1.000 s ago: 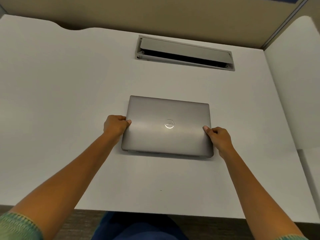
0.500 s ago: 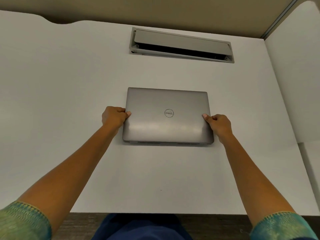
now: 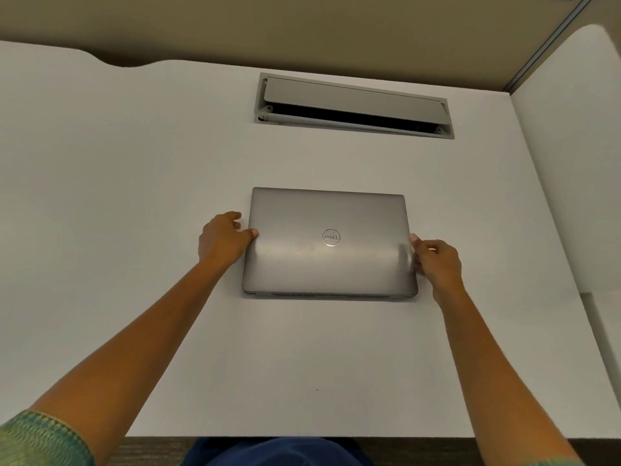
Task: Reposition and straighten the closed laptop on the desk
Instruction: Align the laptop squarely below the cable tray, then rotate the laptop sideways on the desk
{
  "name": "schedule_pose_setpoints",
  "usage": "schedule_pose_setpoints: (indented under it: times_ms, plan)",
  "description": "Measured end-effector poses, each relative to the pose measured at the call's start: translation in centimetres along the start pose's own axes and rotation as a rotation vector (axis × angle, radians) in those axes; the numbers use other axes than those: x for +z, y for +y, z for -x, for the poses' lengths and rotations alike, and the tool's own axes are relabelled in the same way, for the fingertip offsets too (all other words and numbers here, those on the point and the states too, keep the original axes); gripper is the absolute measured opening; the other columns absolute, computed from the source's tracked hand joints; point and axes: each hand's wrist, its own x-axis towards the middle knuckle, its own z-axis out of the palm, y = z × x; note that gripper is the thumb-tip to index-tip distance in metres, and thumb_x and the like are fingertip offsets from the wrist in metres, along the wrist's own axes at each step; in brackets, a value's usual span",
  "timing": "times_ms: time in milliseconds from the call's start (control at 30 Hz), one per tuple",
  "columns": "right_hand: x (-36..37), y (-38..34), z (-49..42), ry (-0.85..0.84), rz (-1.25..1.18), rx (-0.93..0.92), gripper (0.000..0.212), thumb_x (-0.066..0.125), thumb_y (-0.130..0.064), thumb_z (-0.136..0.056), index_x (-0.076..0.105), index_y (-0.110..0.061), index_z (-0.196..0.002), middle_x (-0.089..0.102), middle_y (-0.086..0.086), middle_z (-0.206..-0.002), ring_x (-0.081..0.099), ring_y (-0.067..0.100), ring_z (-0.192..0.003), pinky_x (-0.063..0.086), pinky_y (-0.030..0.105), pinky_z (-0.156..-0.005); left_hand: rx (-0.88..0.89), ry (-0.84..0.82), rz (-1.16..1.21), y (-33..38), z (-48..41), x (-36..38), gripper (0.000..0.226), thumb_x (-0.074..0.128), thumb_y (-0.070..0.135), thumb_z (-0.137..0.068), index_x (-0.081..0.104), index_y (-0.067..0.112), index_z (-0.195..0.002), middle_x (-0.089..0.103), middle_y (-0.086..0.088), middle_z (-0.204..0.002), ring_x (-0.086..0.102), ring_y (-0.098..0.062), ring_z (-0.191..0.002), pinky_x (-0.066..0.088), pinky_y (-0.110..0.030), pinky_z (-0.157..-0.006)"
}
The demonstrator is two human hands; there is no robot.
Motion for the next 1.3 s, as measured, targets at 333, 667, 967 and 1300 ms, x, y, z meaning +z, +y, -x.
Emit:
schedule_pose_setpoints:
  times_ms: [333, 667, 967, 1300]
  plan:
    - [3.4, 3.3, 14.1, -0.111, -0.989, 0.593, 0.016, 0.051, -0.012, -0.096, 0.061, -0.003, -0.104, 0.064, 0.014, -0.098, 0.064, 0.025, -0.087, 0.054, 0.033, -0.077, 0.468, -0.01, -0.191, 6.0, -3.3, 1.4, 0.045, 0.054, 0.025, -0.093, 0.053, 0.013, -0.136, 0.053, -0.014, -0.139, 0.052, -0.033, -0.125, 0.044, -0.046, -0.103]
    - [9.7, 0.0, 15.2, -0.127, -1.1, 0.646, 0.034, 0.053, -0.007, -0.095, 0.053, -0.006, -0.13, 0.061, 0.012, -0.126, 0.057, 0.022, -0.117, 0.041, 0.034, -0.108, 0.578, -0.273, -0.52, 10.2, -5.2, 5.7, 0.054, 0.045, 0.042, -0.097, 0.042, 0.017, -0.144, 0.045, -0.014, -0.143, 0.04, -0.035, -0.132, 0.034, -0.048, -0.106]
    - [10.3, 0.2, 14.8, -0.022, -1.171, 0.69, 0.04, 0.052, 0.005, -0.091, 0.052, -0.002, -0.131, 0.059, 0.019, -0.129, 0.057, 0.026, -0.12, 0.041, 0.035, -0.109, 0.458, -0.331, -0.52, 12.0, -5.2, 5.8, 0.051, 0.058, 0.04, -0.09, 0.052, 0.019, -0.137, 0.053, -0.015, -0.138, 0.044, -0.037, -0.128, 0.038, -0.046, -0.103]
    - [8.9, 0.7, 13.0, -0.058, -1.049, 0.552, 0.048, 0.056, 0.002, -0.091, 0.045, -0.006, -0.137, 0.063, 0.013, -0.119, 0.059, 0.025, -0.115, 0.044, 0.038, -0.105, 0.229, -0.263, -0.289, 9.1, -3.2, 3.4, 0.053, 0.065, 0.038, -0.087, 0.055, 0.02, -0.135, 0.058, -0.01, -0.138, 0.052, -0.032, -0.126, 0.041, -0.037, -0.099]
